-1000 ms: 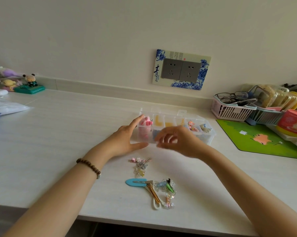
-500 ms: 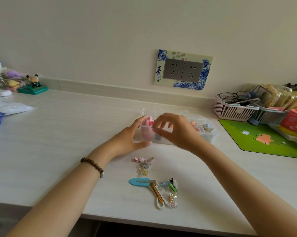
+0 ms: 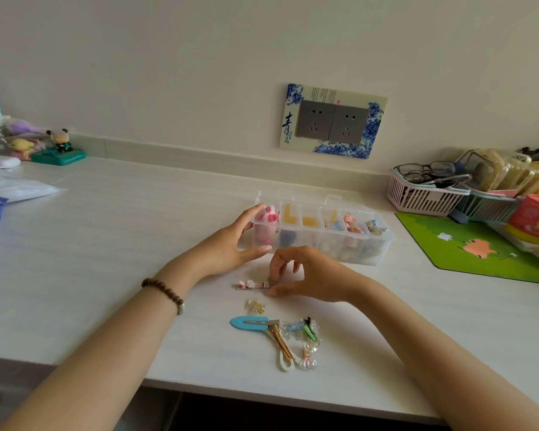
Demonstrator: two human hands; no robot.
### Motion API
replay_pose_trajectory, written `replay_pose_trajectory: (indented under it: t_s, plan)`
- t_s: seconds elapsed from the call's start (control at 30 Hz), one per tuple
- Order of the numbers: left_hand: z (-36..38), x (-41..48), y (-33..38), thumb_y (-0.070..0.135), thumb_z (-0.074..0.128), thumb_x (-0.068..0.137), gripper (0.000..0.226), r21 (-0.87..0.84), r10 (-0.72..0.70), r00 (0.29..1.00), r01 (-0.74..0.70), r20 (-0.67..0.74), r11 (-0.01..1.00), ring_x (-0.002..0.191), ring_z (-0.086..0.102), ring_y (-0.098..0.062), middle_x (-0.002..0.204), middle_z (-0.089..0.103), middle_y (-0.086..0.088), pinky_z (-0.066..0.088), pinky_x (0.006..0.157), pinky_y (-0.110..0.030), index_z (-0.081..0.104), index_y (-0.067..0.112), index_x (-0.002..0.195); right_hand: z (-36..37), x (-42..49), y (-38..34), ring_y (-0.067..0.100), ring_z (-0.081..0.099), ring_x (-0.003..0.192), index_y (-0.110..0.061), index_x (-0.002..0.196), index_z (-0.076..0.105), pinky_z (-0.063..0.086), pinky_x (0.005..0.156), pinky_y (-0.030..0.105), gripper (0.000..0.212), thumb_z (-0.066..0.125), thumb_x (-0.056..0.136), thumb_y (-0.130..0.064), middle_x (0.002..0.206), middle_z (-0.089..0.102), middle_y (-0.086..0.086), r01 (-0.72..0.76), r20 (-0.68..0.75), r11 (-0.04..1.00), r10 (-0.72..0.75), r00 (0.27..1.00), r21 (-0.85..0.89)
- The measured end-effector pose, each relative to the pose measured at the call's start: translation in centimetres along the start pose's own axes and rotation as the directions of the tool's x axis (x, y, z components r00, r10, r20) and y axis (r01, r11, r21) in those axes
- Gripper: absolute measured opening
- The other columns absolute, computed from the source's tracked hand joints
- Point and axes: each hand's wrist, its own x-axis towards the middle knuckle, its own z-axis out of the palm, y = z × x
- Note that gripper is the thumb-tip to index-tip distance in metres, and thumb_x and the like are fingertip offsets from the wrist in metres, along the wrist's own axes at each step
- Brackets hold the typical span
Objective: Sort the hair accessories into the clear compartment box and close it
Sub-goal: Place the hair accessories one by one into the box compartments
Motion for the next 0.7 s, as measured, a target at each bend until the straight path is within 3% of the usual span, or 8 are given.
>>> replay_pose_trajectory:
  t_s: [0.17,0.27,0.4,0.5,0.6,0.7]
  plan:
    - [0.0,0.0,0.5,0.049,0.058,0.085,0.078,-0.005,-0.002,1.000,0.002,-0.020,1.000,0.141,0.024,-0.016,0.155,0.026,0.004,0.027,0.108,-0.035,0.007,0.047,0.144,-1.2,-0.6,0.7,0.013,0.061,0.076,-0.024,0.103,0.060,0.051,0.072,0.029,0.027,0.070,0.080,-0.013,0.086,0.066,-0.001,0.020,-0.057,0.998,-0.016,0.998,0.063]
    - [0.0,0.0,0.9,0.051,0.058,0.083,0.079,0.000,0.003,0.999,-0.003,-0.034,1.000,0.142,0.023,-0.019,0.155,0.025,0.005,0.027,0.108,-0.036,0.008,0.045,0.145,-3.1,-0.5,0.4,0.018,0.065,0.082,-0.030,0.101,0.062,0.055,0.074,0.025,0.025,0.064,0.084,-0.012,0.090,0.068,0.002,0.076,-0.231,0.992,-0.051,0.972,0.103]
    - [0.0,-0.2,0.9,0.050,0.058,0.084,0.079,0.000,-0.011,1.000,0.011,-0.022,1.000,0.141,0.024,-0.019,0.156,0.023,0.005,0.026,0.105,-0.032,0.006,0.046,0.144,-5.6,0.1,0.1,0.004,0.061,0.065,-0.017,0.090,0.063,0.050,0.059,0.018,0.011,0.068,0.081,-0.013,0.079,0.069,0.000,0.063,-0.480,0.967,0.065,0.875,0.245]
    - [0.0,-0.3,1.1,0.050,0.058,0.084,0.080,0.001,-0.017,1.000,0.017,-0.010,1.000,0.141,0.024,-0.019,0.156,0.023,0.004,0.026,0.105,-0.032,0.006,0.046,0.144,-6.8,1.0,0.5,0.012,0.063,0.064,-0.015,0.079,0.057,0.053,0.063,0.027,0.016,0.073,0.077,-0.017,0.074,0.068,0.001,0.010,-0.638,0.969,0.154,0.755,0.246]
    - [-0.1,-0.3,1.2,0.050,0.058,0.084,0.080,-0.005,-0.028,1.000,0.028,-0.007,1.000,0.141,0.024,-0.018,0.155,0.023,0.004,0.025,0.107,-0.033,0.006,0.044,0.145,-7.3,2.1,1.6,0.026,0.068,0.077,-0.018,0.073,0.054,0.055,0.078,0.040,0.021,0.075,0.075,-0.019,0.080,0.070,0.009,-0.077,-0.650,0.953,0.257,0.716,0.292]
    - [-0.2,-0.5,1.4,0.051,0.057,0.083,0.081,-0.007,-0.020,1.000,0.020,-0.002,1.000,0.141,0.024,-0.018,0.156,0.022,0.006,0.025,0.109,-0.034,0.006,0.043,0.146,-7.0,2.9,2.8,0.025,0.069,0.082,-0.016,0.077,0.056,0.054,0.079,0.040,0.019,0.073,0.077,-0.022,0.083,0.072,0.008,-0.199,-0.573,0.946,0.314,0.757,0.255]
